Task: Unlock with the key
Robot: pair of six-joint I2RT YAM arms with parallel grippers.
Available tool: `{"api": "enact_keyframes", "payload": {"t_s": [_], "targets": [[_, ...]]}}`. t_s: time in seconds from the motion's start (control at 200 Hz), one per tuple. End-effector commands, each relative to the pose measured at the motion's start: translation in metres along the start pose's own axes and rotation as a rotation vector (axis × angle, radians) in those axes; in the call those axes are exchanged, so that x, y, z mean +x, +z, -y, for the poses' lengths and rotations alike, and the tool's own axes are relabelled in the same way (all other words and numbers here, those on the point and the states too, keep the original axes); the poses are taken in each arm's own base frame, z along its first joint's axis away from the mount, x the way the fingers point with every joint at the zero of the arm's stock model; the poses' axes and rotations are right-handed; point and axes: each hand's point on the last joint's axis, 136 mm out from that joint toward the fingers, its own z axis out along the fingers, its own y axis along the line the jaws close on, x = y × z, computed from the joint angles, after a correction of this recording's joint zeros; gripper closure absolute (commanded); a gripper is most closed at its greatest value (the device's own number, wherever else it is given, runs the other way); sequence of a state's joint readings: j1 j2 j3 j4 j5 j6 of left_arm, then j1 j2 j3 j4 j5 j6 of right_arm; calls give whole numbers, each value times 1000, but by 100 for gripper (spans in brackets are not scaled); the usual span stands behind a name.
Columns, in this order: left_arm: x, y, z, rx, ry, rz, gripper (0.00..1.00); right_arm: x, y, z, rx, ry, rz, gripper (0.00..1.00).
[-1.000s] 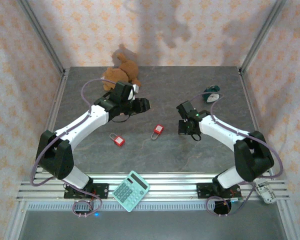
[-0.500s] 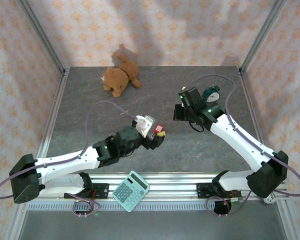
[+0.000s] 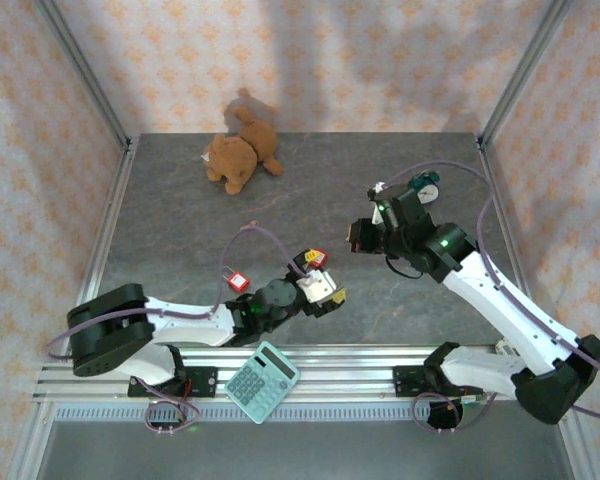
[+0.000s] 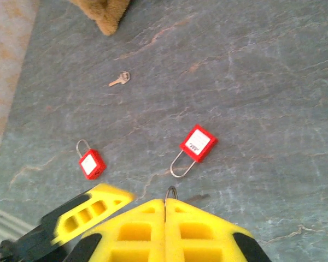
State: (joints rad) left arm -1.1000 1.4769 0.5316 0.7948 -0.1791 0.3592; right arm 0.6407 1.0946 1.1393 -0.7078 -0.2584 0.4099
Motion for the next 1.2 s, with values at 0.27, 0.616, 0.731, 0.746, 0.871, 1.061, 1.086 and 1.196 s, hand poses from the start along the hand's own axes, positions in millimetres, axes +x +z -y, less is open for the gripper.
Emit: {"api": "enact_keyframes", "payload": {"t_s": [0.27,0.616,0.731,0.746,0.871,1.061,1.086,1.196], "targets": [[-47,16,-10,163,-262,217,26,6,-17,-16,-132,101,32,98],[-56,22,-5,195,-384,329,31,2,-17,-27,-215,160,59,99],[-63,22,-11,183,-436,399,32,2,-15,-29,-229,177,59,99],[-63,22,-11,181,-441,407,33,3,-15,-28,-228,177,57,99],[-61,26,-14,169,-454,413,36,1,-15,-28,-230,191,71,100],[-59,27,-20,125,-443,409,37,1,-15,-25,-226,205,81,100],[-59,27,-22,118,-443,409,38,0,-15,-26,-226,206,84,100],[-61,27,-25,108,-444,415,42,0,-15,-27,-234,212,84,100]]}}
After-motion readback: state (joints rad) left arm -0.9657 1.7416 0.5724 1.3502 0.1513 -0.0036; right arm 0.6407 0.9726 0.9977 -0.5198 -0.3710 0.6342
